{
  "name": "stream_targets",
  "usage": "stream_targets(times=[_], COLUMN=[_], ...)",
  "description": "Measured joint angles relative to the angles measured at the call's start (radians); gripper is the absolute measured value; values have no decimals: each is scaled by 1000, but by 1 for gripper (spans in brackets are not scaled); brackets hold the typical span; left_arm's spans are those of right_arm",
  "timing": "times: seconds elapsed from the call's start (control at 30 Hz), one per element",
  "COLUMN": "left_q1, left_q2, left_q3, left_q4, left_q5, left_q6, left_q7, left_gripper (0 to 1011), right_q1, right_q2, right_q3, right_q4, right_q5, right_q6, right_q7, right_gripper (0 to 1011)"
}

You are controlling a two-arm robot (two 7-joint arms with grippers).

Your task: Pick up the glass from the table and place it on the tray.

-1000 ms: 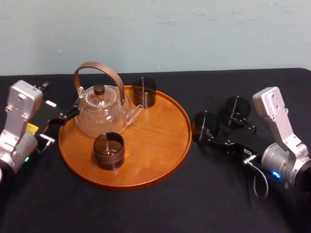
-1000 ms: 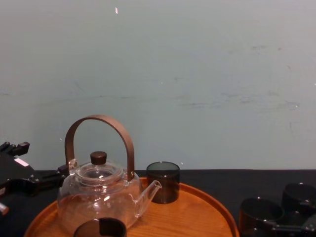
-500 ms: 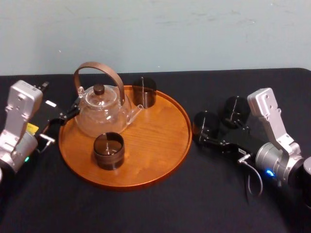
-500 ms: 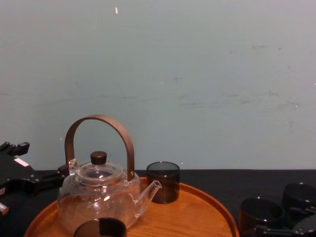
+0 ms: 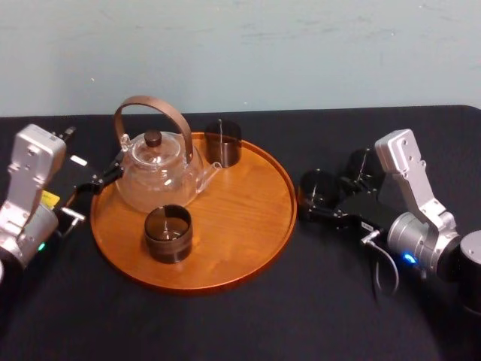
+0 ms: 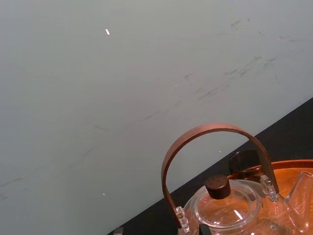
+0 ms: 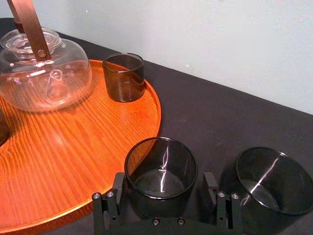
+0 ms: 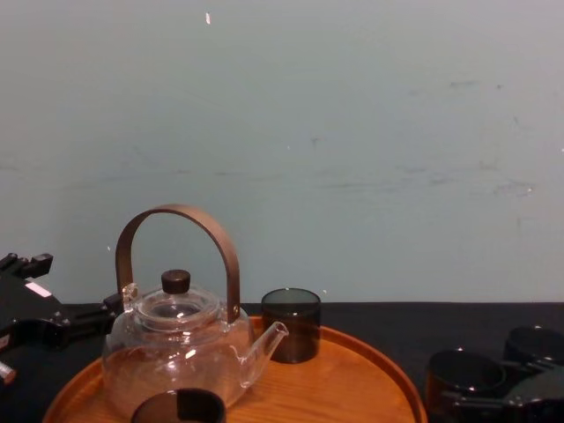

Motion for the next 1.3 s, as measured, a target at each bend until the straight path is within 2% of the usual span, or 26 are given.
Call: stream_targets(times=[0.9,1.3], left_q1=[0,0], left_q2=[0,0], left_q3=[0,0], left_q4=[0,0], left_q5=[0,0], left_q6=[0,0], left_q7=[0,0], left_gripper=[1001,1001], right_q1=[67,73], right_q2=[-53,-57], right_q3=[-2,-6], right_q4=[119,129], right_q5=[-35,-42], right_q6=[-55,-67], right_q7=[62,64], right_gripper=[1002,1002])
